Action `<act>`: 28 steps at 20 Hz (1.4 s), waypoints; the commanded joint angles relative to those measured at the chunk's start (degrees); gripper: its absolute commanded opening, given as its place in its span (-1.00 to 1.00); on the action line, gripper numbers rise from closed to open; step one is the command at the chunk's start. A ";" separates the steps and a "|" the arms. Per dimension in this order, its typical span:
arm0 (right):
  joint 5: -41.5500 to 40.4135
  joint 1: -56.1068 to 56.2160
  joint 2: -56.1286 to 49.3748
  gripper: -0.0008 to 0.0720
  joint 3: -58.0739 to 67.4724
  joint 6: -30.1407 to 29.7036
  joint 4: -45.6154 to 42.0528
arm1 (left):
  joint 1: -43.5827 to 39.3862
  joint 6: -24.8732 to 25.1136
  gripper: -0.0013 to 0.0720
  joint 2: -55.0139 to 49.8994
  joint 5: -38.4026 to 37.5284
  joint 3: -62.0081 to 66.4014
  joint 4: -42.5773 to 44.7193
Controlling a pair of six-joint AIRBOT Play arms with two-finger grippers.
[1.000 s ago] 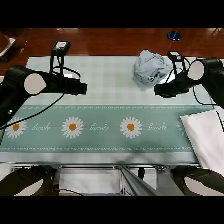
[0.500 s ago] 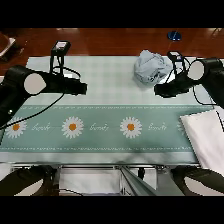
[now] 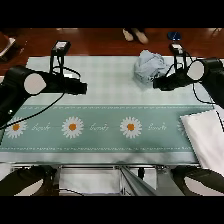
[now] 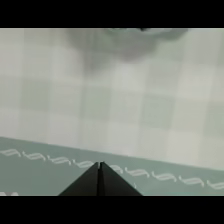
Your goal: Fold the shirts.
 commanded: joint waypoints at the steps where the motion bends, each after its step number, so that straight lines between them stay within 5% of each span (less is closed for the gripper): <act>1: -11.63 0.04 -0.02 -0.89 0.00 -0.37 -3.28 | 0.00 0.00 -0.91 -0.15 3.78 -0.07 0.02; 5: -19.26 0.04 -0.09 -0.84 0.00 -0.39 -3.85 | 0.02 0.02 -0.87 -1.36 7.96 -0.09 0.04; 6: -21.94 0.04 -0.35 -0.30 0.00 -0.33 -4.83 | 0.02 0.00 -0.49 -2.05 9.35 -0.09 0.07; 7: -24.96 0.04 -0.98 0.15 0.00 -0.50 -6.05 | 0.00 0.00 0.37 -2.99 10.97 -0.09 0.07; 8: -29.38 -0.20 -2.03 0.16 0.02 -0.28 -8.39 | 0.02 -0.04 0.42 -4.07 12.72 -0.09 0.04; 11: -37.94 -4.66 -9.03 0.15 3.08 6.05 -10.16 | 0.02 -0.02 0.42 -6.69 15.34 -0.07 0.04; 13: -33.42 -8.70 -17.44 0.15 10.62 8.09 -7.91 | 0.02 -0.02 0.42 -7.80 15.54 -0.07 0.04; 19: -13.35 -11.17 -39.39 0.15 33.27 -4.81 6.73 | 0.02 -0.02 0.42 -9.66 15.52 -0.09 0.04; 25: 2.64 -11.15 -46.01 0.10 38.23 -5.25 9.68 | 0.00 -1.11 0.42 -10.16 15.34 -0.09 -0.02; 26: 4.37 -11.19 -46.10 0.00 38.23 -6.03 9.97 | 0.00 -1.11 0.42 -10.14 14.82 -0.07 -0.59; 27: 6.25 -11.21 -45.88 -0.64 38.25 -7.80 11.37 | 0.02 -1.07 0.42 -10.03 13.42 0.09 -1.11; 28: 7.23 -11.21 -45.22 -0.89 38.25 -10.05 13.35 | 0.26 -0.98 0.42 -9.79 10.56 0.76 -0.81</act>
